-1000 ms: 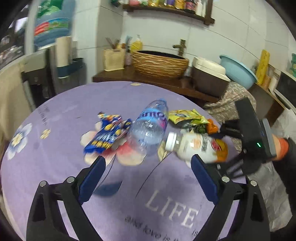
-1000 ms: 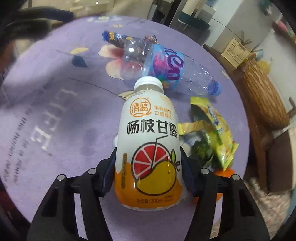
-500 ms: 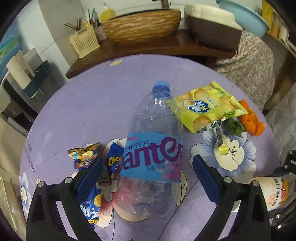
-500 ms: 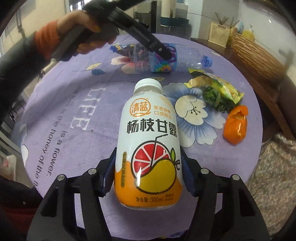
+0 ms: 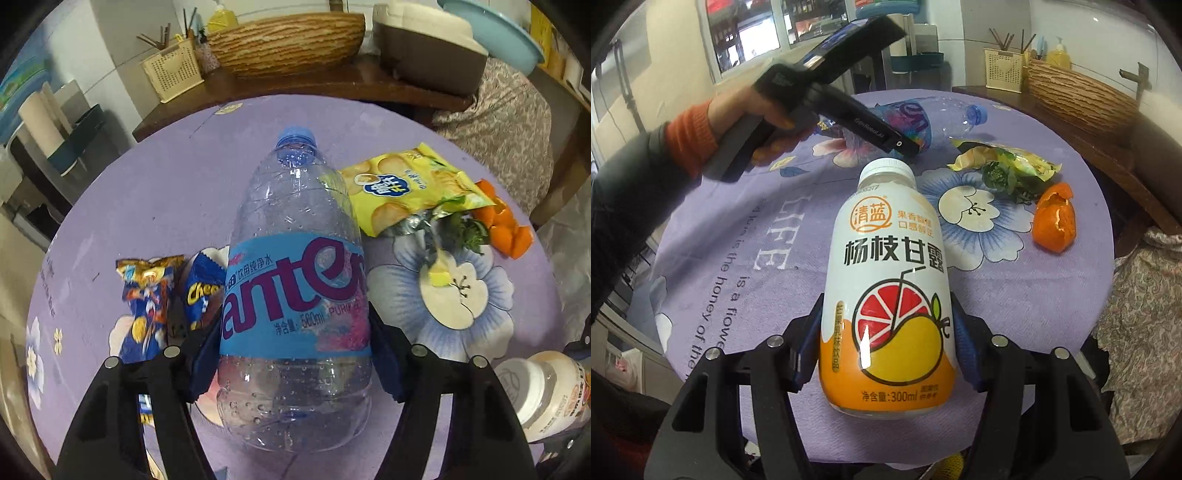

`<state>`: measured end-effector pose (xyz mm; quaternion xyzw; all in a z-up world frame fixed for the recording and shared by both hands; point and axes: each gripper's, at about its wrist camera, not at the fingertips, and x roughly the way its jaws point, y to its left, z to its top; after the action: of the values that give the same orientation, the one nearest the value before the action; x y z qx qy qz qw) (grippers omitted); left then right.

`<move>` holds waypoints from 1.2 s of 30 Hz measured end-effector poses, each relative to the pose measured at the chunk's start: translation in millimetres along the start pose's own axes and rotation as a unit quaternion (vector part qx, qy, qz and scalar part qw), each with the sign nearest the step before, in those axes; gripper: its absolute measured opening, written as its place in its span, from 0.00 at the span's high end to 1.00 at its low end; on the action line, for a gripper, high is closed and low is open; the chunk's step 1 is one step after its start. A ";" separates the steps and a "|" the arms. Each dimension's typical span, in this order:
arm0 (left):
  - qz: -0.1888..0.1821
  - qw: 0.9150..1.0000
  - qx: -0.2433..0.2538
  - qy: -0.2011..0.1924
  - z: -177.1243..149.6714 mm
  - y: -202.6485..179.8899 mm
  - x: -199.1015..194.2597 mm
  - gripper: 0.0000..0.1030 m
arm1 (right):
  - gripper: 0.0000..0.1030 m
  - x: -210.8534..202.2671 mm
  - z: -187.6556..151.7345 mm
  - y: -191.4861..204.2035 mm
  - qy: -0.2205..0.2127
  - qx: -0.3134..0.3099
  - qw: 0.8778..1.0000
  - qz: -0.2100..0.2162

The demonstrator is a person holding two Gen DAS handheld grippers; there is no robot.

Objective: Collect trash
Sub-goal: 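Carry both bottles over the bin and open both grippers to drop them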

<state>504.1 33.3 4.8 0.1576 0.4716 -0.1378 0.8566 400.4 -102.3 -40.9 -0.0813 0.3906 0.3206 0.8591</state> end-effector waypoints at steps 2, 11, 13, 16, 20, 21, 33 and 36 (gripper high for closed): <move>0.000 1.000 -0.008 -0.020 -13.7 -5.1 -12.2 0.33 | 0.40 -5.1 -4.2 0.8 -0.008 0.007 1.000 0.004; -0.028 0.988 -0.073 -0.130 -96.7 -18.3 -94.5 0.33 | 0.40 -65.2 -44.9 5.5 -0.086 0.058 0.994 -0.017; -0.027 0.985 -0.076 -0.150 -117.6 -30.2 -112.2 0.33 | 0.40 -80.8 -60.8 -1.4 -0.099 0.080 0.991 -0.039; -0.061 0.979 -0.097 -0.166 -139.6 -43.7 -128.8 0.33 | 0.40 -102.2 -89.7 -16.8 -0.110 0.120 0.983 -0.084; -0.082 0.972 -0.102 -0.193 -153.5 -77.1 -142.3 0.33 | 0.40 -112.2 -126.5 -27.5 -0.097 0.132 0.972 -0.170; -0.090 0.971 -0.105 -0.198 -157.2 -87.1 -144.4 0.33 | 0.40 -112.0 -136.5 -30.9 -0.090 0.138 0.969 -0.184; -0.204 0.960 -0.082 -0.176 -151.6 -203.5 -114.8 0.33 | 0.40 -33.0 -237.0 -95.8 0.000 0.226 0.952 -0.205; -0.210 0.961 -0.073 -0.167 -150.3 -216.7 -106.6 0.33 | 0.29 -10.6 -251.3 -107.7 0.026 0.242 0.945 -0.216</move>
<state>250.7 -95.0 -10.7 -0.0335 0.3527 -0.3038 0.8844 305.9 -289.7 -216.5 0.0386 0.4516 0.0208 0.8911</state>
